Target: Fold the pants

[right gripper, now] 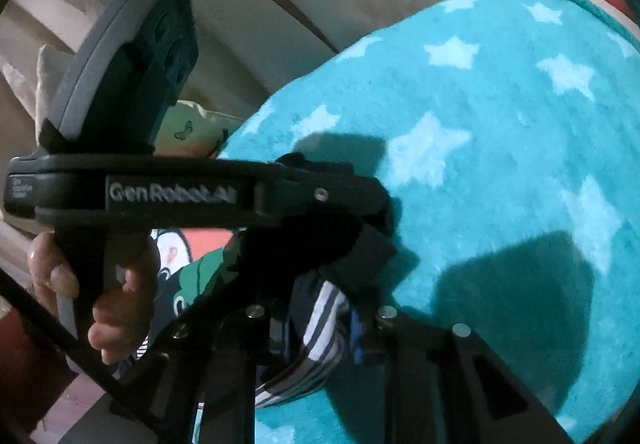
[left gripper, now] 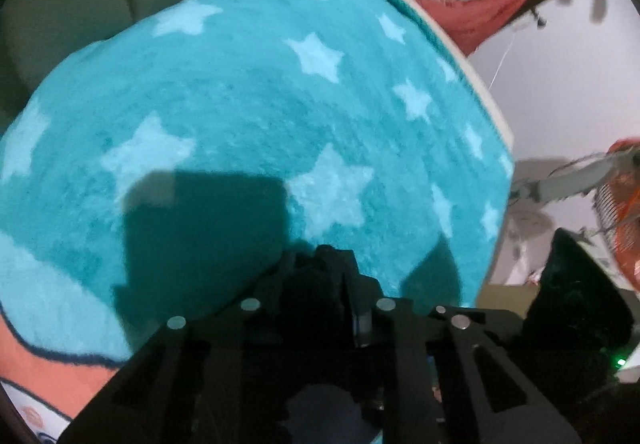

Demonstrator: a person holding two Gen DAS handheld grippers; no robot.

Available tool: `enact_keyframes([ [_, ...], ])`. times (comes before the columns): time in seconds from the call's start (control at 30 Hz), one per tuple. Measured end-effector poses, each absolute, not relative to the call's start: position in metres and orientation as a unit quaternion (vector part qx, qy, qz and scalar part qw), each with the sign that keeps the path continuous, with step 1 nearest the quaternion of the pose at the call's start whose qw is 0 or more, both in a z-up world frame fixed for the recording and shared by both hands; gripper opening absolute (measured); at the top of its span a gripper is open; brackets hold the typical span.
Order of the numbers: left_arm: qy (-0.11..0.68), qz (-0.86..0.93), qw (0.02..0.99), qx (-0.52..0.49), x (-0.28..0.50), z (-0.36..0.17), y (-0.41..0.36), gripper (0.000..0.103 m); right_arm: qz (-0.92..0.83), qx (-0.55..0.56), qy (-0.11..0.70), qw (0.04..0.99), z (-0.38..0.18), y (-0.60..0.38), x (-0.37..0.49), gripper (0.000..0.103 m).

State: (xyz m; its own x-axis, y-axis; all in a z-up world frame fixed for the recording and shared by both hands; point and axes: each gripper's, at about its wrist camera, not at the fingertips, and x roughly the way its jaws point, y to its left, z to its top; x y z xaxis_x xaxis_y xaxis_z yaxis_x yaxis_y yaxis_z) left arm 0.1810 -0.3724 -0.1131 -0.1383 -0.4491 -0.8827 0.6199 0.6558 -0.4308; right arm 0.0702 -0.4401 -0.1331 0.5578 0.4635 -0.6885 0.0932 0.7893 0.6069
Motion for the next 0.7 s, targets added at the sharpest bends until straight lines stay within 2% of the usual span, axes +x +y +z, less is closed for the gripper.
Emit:
enact_keyframes([
  [0.2,0.611,-0.408,0.678,0.031,0.177,-0.089,-0.348,0.020,0.119,0.270,0.447,0.844,-0.109,-0.420,0.068,0.022],
  [0.43,0.581,-0.397,0.709,-0.043,0.164,-0.061,-0.282,0.020,0.147,0.204,0.435,0.864,-0.079,-0.375,0.061,0.022],
  [0.7,0.589,-0.338,0.723,-0.123,0.138,-0.080,-0.191,0.023,0.186,0.097,0.462,0.862,-0.088,-0.289,0.049,0.022],
])
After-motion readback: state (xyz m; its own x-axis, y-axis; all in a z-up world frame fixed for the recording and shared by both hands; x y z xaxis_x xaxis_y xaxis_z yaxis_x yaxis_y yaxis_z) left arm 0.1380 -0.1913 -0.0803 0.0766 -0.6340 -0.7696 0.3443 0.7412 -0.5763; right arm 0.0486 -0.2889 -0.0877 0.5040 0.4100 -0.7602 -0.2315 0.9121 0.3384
